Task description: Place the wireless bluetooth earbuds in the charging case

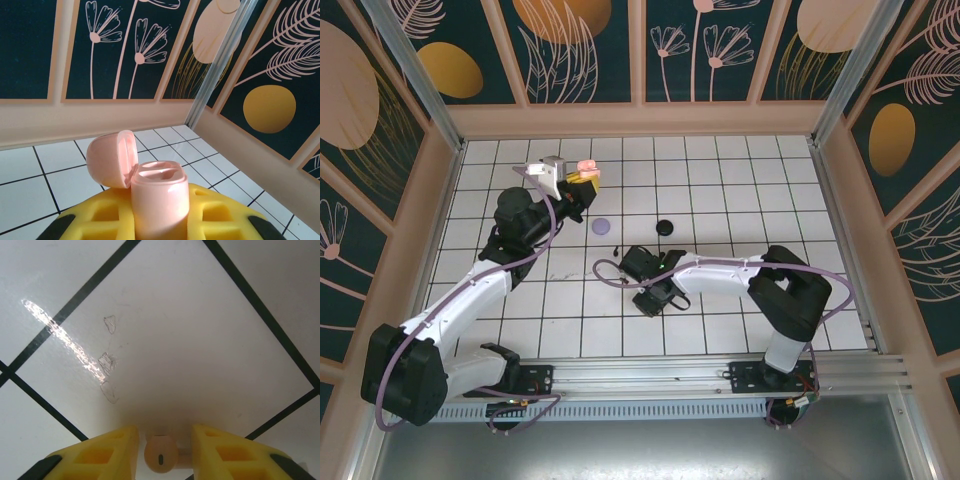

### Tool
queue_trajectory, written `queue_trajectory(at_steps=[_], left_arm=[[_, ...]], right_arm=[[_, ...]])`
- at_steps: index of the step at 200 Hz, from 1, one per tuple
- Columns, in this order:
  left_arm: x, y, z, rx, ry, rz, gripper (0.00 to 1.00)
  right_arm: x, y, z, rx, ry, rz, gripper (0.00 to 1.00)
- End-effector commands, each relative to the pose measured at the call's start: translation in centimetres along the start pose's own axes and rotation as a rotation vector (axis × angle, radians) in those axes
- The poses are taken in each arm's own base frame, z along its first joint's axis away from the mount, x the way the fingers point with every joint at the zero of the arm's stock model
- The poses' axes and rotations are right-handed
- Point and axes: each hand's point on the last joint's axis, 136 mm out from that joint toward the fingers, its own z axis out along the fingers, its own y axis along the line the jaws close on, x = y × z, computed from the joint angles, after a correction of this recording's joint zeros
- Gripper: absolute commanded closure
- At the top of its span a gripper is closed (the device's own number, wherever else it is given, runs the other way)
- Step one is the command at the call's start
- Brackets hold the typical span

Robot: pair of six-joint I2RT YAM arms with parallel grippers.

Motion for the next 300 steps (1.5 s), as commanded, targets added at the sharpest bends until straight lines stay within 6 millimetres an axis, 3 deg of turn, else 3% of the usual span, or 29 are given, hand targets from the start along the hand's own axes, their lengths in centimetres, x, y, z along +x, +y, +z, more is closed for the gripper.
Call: queue_trajectory(at_steps=[1,128,174,224,253,300], left_arm=[[-1.8,-0.4,-0.1,0.010,-0.048,0.030,1.00],[-1.7,-0.5,0.0,0.024,-0.047,0.011,1.00],[-1.6,-0.5,0.1,0.026,-0.047,0.007,1.00],[-1.5,-0.4,0.1,0.029,-0.051,-0.005,1.00],[-1.3,-0.4,0.2,0.035,-0.052,-0.015,1.00],[-1.2,-0.5,0.2,0.042,-0.052,-0.021,1.00]], right_arm=[[1.5,0.2,0.4,0.001,0.048,-0.006,0.68],[0.8,-0.2,0.6,0.014,0.014,0.075,0.87],[-1.7,-0.1,-2.1,-0.125,-0.145,0.270,0.89],[-4.2,-1.7,-4.6,-0.312,-0.278,0.672,0.86],[-4.0,-1.7,-3.8,-0.322,-0.234,0.839,0.86],[-1.5,-0.2,-0.8,-0.253,-0.105,0.896,0.86]])
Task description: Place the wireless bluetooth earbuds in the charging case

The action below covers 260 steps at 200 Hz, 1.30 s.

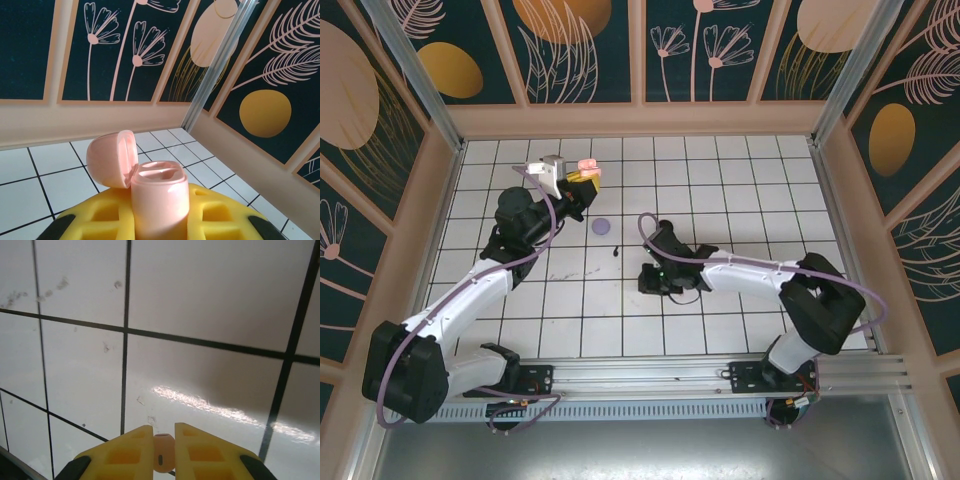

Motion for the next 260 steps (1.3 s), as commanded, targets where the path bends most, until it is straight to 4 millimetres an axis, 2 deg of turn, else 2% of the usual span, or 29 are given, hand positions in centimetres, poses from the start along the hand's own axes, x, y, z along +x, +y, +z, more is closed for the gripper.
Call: queue_trajectory(at_steps=[1,33,78,87,109,129,147,185,219,260], left_arm=[[-1.1,-0.5,0.0,0.031,-0.041,0.003,1.00],[-1.0,-0.6,0.1,0.039,-0.041,-0.001,1.00],[-1.0,-0.7,0.0,0.048,-0.044,-0.004,1.00],[-0.9,-0.7,0.0,0.050,-0.043,-0.005,1.00],[-0.9,-0.8,-0.1,0.054,-0.044,-0.007,1.00],[-1.0,-0.8,-0.2,0.054,-0.047,-0.005,1.00],[-1.1,-0.8,-0.2,0.050,-0.049,0.002,1.00],[-1.2,-0.4,-0.5,0.024,-0.045,0.022,1.00],[-1.3,1.0,-1.0,-0.022,-0.044,0.030,1.00],[-1.7,2.8,-1.8,-0.075,-0.052,0.031,1.00]], right_arm=[[2.0,-1.5,1.5,0.070,0.053,0.082,0.87],[3.2,-2.7,2.6,0.116,0.082,0.130,0.86],[3.6,-2.8,3.0,0.116,0.098,0.153,0.78],[3.6,-2.8,2.9,0.118,0.100,0.151,0.75],[3.0,-2.5,2.3,0.128,0.080,0.137,0.58],[1.8,-1.8,0.8,0.133,0.034,0.105,0.51],[0.7,-0.9,-1.0,0.135,-0.004,0.048,0.50],[-0.4,-1.4,-3.1,0.242,-0.038,-0.147,0.50],[0.0,-2.1,-3.1,0.370,-0.001,-0.309,0.50],[1.3,-1.0,-1.5,0.457,0.058,-0.437,0.50]])
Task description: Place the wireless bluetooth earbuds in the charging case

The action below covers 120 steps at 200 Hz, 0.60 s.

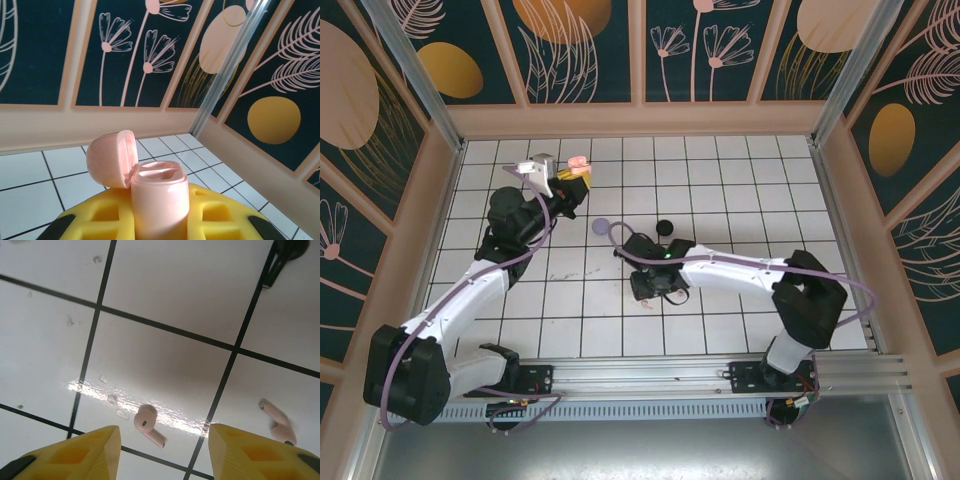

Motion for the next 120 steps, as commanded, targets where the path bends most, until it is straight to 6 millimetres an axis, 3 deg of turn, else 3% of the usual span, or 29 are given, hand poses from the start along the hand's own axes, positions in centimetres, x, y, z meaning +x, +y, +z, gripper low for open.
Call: queue_trajectory(at_steps=[1,44,120], left_arm=[[-0.8,0.9,-0.8,-0.033,-0.023,0.025,1.00],[-1.2,1.6,-1.3,-0.055,-0.031,0.027,1.00],[-1.0,1.4,-1.2,-0.037,-0.024,0.016,1.00]], right_arm=[[1.2,-0.4,0.6,0.113,0.054,-0.127,0.50],[2.0,1.0,2.4,0.142,0.091,-0.174,0.51],[2.1,0.7,3.8,0.151,0.099,-0.150,0.56]])
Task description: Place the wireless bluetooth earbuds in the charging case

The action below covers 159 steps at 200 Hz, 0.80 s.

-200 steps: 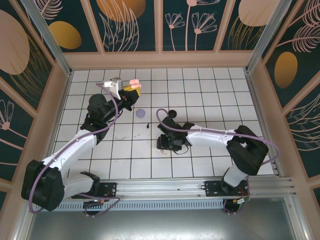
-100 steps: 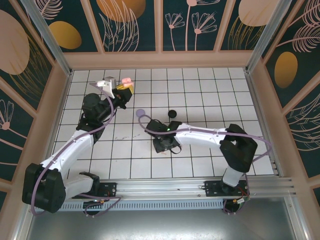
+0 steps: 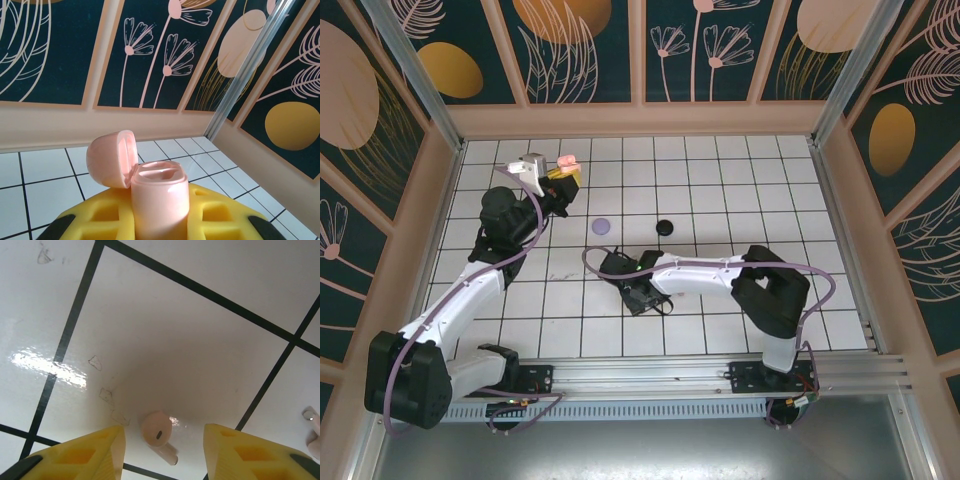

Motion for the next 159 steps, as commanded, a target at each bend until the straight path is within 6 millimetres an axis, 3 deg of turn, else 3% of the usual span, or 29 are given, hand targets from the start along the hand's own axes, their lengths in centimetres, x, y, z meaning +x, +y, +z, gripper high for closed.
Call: queue_trajectory(at_steps=[1,82,159], left_arm=[[-0.5,-0.3,-0.4,0.012,-0.018,0.017,1.00],[-0.5,-0.4,-0.4,0.020,-0.022,0.007,1.00],[-0.3,-0.4,-0.3,0.024,-0.021,0.003,1.00]], right_arm=[[-0.4,-0.4,0.2,0.022,0.000,0.008,0.56],[-1.1,-0.1,0.7,-0.011,-0.007,0.031,0.62],[-0.4,0.1,1.6,-0.024,0.016,0.036,0.63]])
